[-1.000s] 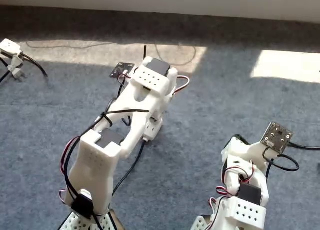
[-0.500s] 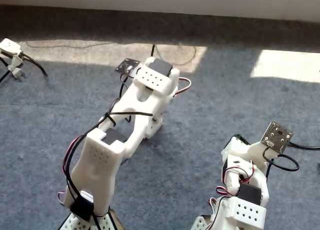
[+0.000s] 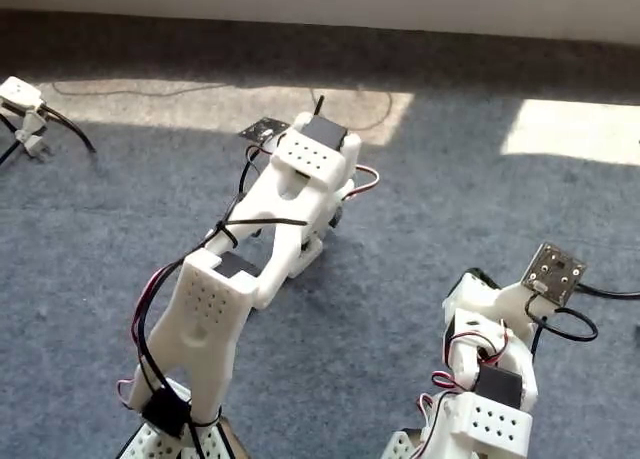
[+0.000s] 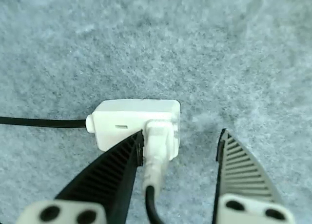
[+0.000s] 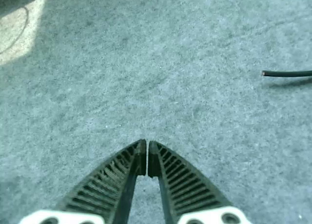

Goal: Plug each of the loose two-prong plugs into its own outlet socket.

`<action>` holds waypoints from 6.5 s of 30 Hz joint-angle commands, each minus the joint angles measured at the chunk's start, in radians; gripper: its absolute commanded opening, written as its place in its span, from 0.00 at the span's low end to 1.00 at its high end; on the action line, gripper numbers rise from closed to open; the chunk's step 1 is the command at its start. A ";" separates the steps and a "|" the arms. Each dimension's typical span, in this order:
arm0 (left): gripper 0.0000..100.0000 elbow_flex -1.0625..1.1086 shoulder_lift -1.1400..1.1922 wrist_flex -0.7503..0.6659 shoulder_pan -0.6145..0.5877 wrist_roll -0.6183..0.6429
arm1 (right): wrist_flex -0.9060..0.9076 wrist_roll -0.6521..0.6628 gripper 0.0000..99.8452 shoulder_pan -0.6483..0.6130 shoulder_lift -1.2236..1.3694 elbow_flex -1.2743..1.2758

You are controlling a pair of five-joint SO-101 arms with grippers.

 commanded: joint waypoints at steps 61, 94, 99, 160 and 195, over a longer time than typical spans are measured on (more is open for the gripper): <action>0.10 0.104 -0.202 -0.103 -0.107 -1.487 | -0.013 -0.003 0.03 0.002 -0.010 -0.002; 0.41 -0.567 0.051 -0.763 -0.354 -1.689 | -0.082 0.080 0.03 -0.044 -0.008 0.042; 0.42 -0.567 -0.160 -0.770 -0.429 -1.689 | -0.081 0.080 0.03 -0.045 -0.008 0.044; 0.31 -0.984 0.455 0.026 -0.881 -1.812 | 0.021 0.081 0.15 -0.054 -0.008 0.002; 0.14 -0.984 0.895 -1.254 -1.056 -1.605 | 0.021 0.130 0.15 -0.107 -0.008 0.004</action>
